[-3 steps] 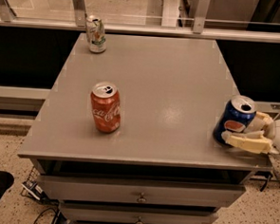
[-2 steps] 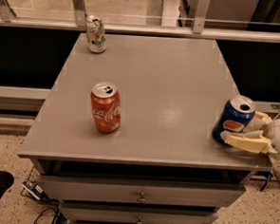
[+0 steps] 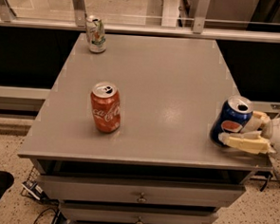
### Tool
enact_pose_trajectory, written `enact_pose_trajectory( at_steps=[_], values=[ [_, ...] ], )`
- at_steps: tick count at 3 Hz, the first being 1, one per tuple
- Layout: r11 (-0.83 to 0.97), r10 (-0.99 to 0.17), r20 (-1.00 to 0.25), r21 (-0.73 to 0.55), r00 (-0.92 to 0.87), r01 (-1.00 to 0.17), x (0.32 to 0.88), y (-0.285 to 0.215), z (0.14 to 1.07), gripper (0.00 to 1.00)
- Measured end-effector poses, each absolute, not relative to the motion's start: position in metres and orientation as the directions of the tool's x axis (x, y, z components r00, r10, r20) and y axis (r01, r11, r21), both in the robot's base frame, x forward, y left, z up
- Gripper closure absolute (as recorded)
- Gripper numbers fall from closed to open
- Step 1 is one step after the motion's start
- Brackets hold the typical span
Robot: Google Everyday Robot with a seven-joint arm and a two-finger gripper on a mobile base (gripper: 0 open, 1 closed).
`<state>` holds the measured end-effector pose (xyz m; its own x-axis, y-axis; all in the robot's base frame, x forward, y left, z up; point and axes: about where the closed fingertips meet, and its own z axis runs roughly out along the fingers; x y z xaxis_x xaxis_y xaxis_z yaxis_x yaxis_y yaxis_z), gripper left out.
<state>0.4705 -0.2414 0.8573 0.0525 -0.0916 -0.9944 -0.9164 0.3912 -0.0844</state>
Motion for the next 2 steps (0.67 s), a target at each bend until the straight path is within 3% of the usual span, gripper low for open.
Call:
enact_pose_trajectory(
  at_steps=[1,2],
  values=[
    [0.387,-0.091,-0.994,-0.085,0.053,-0.918,0.4710,-0.2390,0.8577,0.00],
    [0.387,-0.091,-0.994,-0.085,0.053,-0.918,0.4710,-0.2389,0.8577,0.00]
  ],
)
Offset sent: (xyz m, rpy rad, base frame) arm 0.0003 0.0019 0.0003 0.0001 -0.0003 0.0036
